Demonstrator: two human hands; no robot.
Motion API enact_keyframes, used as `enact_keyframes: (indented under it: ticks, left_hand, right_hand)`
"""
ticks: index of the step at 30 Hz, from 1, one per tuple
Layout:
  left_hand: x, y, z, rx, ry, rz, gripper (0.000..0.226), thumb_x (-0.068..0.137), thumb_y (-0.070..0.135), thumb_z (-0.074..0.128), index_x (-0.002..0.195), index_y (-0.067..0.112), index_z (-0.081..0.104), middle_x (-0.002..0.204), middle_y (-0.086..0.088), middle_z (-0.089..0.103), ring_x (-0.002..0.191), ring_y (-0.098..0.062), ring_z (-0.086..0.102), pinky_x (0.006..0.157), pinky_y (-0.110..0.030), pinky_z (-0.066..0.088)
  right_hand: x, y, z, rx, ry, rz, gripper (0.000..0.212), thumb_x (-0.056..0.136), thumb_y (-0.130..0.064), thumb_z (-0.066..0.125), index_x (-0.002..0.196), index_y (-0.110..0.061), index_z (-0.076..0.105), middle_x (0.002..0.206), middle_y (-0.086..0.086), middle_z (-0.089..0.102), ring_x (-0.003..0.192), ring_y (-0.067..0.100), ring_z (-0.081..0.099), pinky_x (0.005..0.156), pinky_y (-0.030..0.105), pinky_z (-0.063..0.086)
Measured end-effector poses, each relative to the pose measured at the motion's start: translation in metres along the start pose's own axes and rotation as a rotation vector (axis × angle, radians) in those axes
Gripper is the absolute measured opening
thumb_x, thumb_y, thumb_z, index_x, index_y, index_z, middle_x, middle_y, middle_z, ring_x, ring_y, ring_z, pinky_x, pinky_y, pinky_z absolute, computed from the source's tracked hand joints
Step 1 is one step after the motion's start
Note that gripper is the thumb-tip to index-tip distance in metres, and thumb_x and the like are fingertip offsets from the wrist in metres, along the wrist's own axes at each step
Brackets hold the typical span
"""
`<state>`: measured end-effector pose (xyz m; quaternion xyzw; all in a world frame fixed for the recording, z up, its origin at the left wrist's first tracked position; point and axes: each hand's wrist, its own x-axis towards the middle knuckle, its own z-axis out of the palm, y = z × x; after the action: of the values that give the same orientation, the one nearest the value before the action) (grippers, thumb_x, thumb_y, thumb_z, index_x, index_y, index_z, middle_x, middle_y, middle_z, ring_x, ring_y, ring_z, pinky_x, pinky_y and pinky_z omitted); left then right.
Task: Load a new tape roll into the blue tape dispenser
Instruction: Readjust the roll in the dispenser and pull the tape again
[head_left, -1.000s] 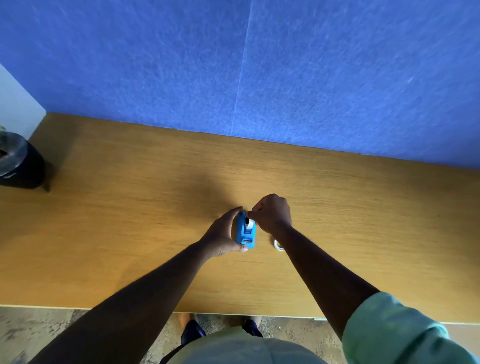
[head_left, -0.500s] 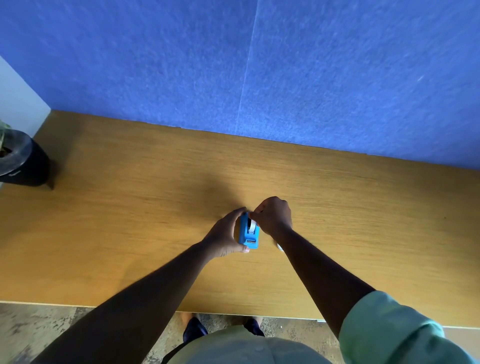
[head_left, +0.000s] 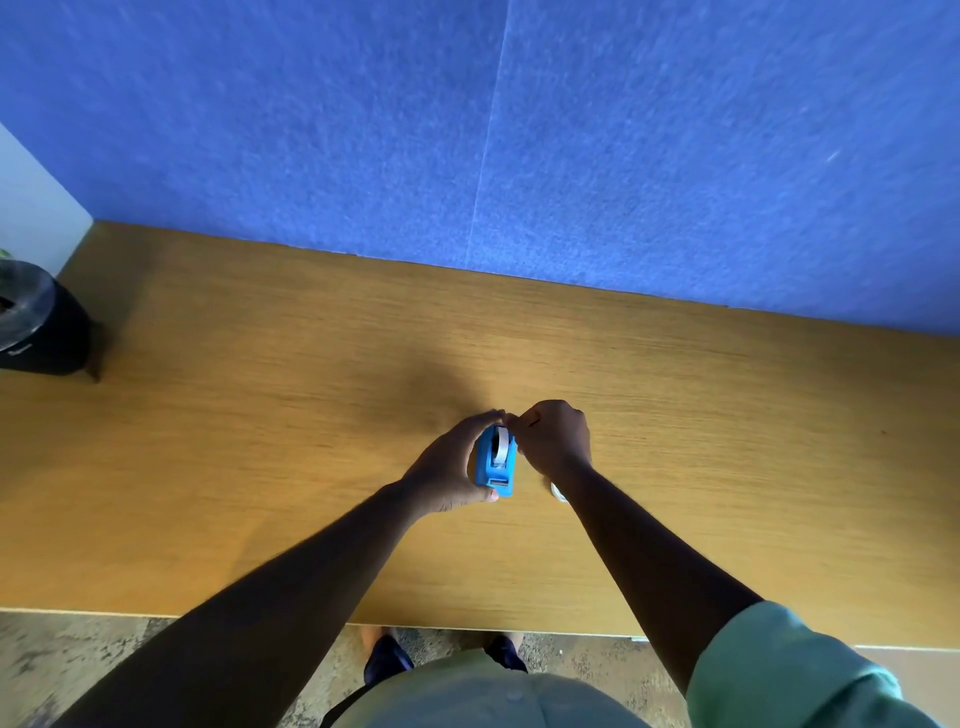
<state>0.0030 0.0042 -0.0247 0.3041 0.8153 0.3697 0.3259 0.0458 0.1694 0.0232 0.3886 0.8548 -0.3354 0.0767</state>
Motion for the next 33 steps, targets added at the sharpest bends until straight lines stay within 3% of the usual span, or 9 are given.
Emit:
enact_keyframes:
  ticks: [3, 7, 11, 14, 24, 30, 33]
  left_hand:
    - [-0.001, -0.001, 0.0, 0.011, -0.024, 0.027, 0.114, 0.067, 0.016, 0.092, 0.153, 0.045, 0.023, 0.162, 0.021, 0.026, 0.146, -0.006, 0.033, 0.109, -0.025, 0.04]
    - [-0.001, -0.003, 0.0, -0.001, -0.03, 0.026, 0.11, 0.069, 0.016, 0.091, 0.152, 0.046, 0.026, 0.163, 0.027, 0.02, 0.146, 0.003, 0.026, 0.11, -0.021, 0.034]
    - [0.0, -0.001, 0.0, -0.002, -0.03, 0.027, 0.109, 0.069, 0.017, 0.091, 0.154, 0.042, 0.028, 0.165, 0.025, 0.019, 0.149, 0.001, 0.023, 0.113, -0.021, 0.03]
    - [0.0, -0.001, 0.0, 0.016, -0.028, 0.024, 0.11, 0.069, 0.017, 0.091, 0.155, 0.042, 0.027, 0.165, 0.023, 0.019, 0.151, -0.002, 0.023, 0.114, -0.023, 0.03]
    - [0.001, 0.0, 0.002, 0.039, -0.018, 0.014, 0.111, 0.068, 0.02, 0.092, 0.155, 0.042, 0.025, 0.166, 0.02, 0.019, 0.151, -0.006, 0.025, 0.109, -0.021, 0.03]
    - [0.0, 0.004, 0.0, 0.051, -0.024, 0.003, 0.11, 0.069, 0.019, 0.092, 0.156, 0.038, 0.026, 0.167, 0.016, 0.02, 0.152, -0.009, 0.024, 0.113, -0.025, 0.031]
    - [0.0, 0.005, 0.0, 0.052, -0.029, -0.012, 0.112, 0.07, 0.02, 0.091, 0.157, 0.037, 0.024, 0.167, 0.016, 0.019, 0.152, -0.009, 0.023, 0.117, -0.028, 0.031]
  right_hand:
    - [-0.01, 0.012, -0.002, 0.043, -0.011, 0.073, 0.041, 0.093, -0.048, 0.068, 0.071, -0.013, 0.074, 0.062, 0.001, 0.075, 0.064, 0.021, 0.074, 0.057, 0.031, 0.057]
    - [-0.024, 0.03, 0.006, 0.178, -0.153, 0.216, 0.042, 0.091, -0.049, 0.073, 0.071, -0.012, 0.076, 0.057, 0.0, 0.076, 0.055, 0.017, 0.076, 0.063, 0.037, 0.068]
    - [-0.031, 0.036, 0.016, 0.369, -0.18, 0.36, 0.049, 0.083, -0.056, 0.08, 0.079, -0.007, 0.077, 0.057, 0.003, 0.076, 0.046, 0.013, 0.071, 0.044, 0.025, 0.056]
    - [-0.032, 0.036, 0.02, 0.428, -0.167, 0.421, 0.052, 0.077, -0.058, 0.084, 0.082, -0.007, 0.077, 0.055, 0.002, 0.075, 0.041, 0.009, 0.066, 0.04, 0.021, 0.049]
    - [-0.029, 0.034, 0.018, 0.475, -0.232, 0.499, 0.022, 0.081, -0.021, 0.084, 0.084, 0.0, 0.078, 0.063, 0.006, 0.071, 0.046, 0.013, 0.059, 0.042, 0.021, 0.047]
    - [-0.034, 0.032, 0.017, 0.508, -0.26, 0.525, 0.015, 0.083, -0.018, 0.074, 0.082, -0.002, 0.074, 0.054, 0.002, 0.062, 0.04, 0.011, 0.052, 0.041, 0.02, 0.045]
    - [-0.034, 0.035, 0.016, 0.535, -0.248, 0.523, 0.022, 0.086, -0.023, 0.07, 0.09, -0.001, 0.074, 0.062, 0.003, 0.065, 0.049, 0.014, 0.056, 0.046, 0.022, 0.05]
